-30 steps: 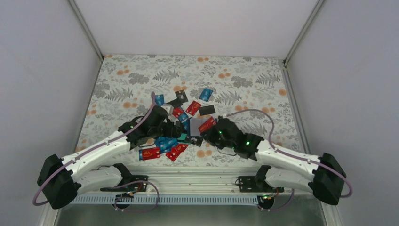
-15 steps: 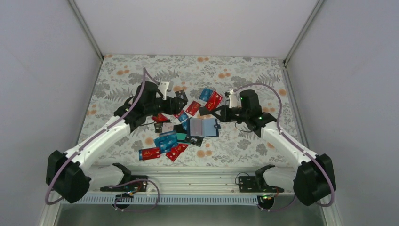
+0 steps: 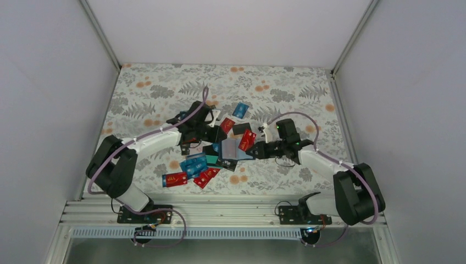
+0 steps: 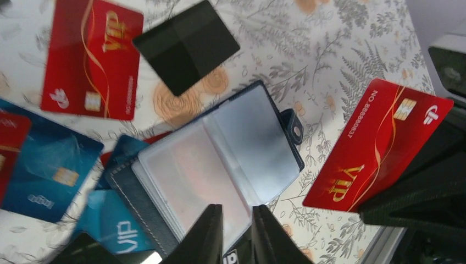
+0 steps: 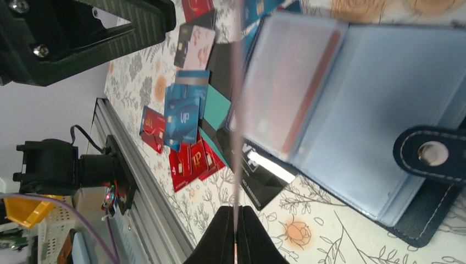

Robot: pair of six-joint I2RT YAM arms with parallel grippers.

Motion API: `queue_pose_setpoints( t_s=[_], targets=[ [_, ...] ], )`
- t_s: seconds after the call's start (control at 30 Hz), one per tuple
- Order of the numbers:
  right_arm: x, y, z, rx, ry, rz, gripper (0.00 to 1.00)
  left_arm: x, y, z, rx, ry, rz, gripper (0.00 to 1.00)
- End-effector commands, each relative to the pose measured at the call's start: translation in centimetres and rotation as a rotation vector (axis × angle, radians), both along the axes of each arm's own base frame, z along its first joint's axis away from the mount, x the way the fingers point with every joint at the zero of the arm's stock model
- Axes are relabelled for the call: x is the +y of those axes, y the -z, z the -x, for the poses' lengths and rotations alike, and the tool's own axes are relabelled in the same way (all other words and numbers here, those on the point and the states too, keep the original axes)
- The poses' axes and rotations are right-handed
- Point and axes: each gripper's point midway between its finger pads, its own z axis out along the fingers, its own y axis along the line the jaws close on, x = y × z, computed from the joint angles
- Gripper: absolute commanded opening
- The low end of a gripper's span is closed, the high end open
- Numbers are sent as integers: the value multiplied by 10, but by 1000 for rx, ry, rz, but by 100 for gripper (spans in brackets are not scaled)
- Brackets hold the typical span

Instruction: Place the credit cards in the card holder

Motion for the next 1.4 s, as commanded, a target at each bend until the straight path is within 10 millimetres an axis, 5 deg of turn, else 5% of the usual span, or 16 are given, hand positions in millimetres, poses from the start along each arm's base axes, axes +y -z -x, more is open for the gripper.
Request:
queue_pose_setpoints(
  t_s=[0.0, 0.53, 1.37],
  targets=[
    [4, 10, 3, 5, -39, -41, 4, -5, 21, 5, 36, 18, -26, 13],
    [9, 49, -15, 92, -31, 15, 4, 10, 77, 14, 125, -17, -163, 4],
    [22, 60, -6, 194, -72, -46, 4, 11, 101, 22, 163, -25, -182, 3]
  ],
)
